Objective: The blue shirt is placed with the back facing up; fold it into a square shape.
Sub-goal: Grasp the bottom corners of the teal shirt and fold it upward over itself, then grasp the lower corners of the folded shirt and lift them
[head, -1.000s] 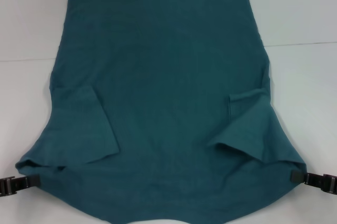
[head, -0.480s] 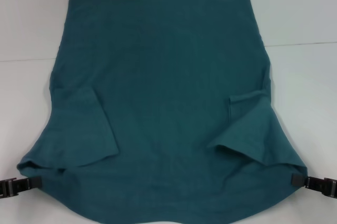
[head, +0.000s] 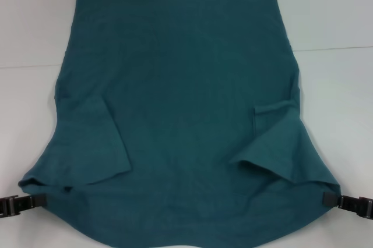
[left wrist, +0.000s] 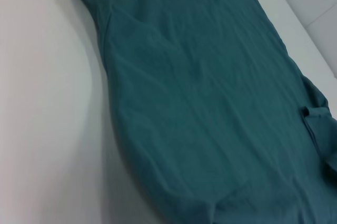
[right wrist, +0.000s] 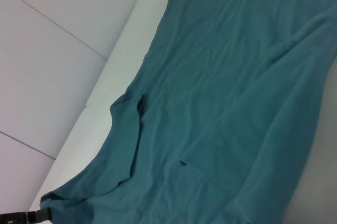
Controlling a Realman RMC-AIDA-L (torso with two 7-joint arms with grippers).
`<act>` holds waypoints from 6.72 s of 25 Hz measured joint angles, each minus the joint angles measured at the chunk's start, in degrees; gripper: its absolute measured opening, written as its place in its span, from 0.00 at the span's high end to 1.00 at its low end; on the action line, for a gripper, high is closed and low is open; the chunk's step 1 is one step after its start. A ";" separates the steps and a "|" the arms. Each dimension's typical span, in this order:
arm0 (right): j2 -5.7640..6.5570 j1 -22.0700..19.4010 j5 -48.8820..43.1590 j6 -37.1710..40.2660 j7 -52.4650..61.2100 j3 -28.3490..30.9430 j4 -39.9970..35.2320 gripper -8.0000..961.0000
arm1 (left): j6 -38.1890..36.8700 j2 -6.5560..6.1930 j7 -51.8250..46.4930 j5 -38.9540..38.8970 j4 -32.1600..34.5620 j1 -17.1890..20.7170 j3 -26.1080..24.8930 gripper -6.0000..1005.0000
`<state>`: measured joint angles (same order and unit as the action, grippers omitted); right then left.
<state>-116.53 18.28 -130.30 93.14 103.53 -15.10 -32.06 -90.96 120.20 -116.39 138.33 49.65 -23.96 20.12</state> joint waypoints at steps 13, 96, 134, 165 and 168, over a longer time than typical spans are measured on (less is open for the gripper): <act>0.01 -1.43 -0.74 1.16 -2.07 -0.34 -0.48 0.95 | -2.67 0.41 0.95 -0.09 0.45 2.06 -0.38 0.99; 0.71 21.35 15.59 -32.83 -14.08 5.64 3.17 0.96 | 34.59 -4.22 19.18 -19.81 -21.61 -25.92 -3.31 0.93; -1.15 24.12 27.47 -52.92 -29.74 0.07 13.54 0.89 | 47.47 0.36 46.58 -36.94 -31.87 -27.63 -3.15 0.87; 3.50 13.90 21.44 -34.36 -3.12 -17.58 1.02 0.28 | 35.26 0.67 19.19 -35.85 -9.54 -9.30 15.69 0.13; 4.33 13.10 17.05 -30.24 3.77 -18.03 -1.75 0.29 | 34.01 0.41 18.00 -34.25 -9.16 -8.18 15.42 0.11</act>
<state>-112.20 31.39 -113.26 62.90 107.30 -33.13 -33.81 -56.96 120.61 -98.39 104.08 40.49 -32.14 35.54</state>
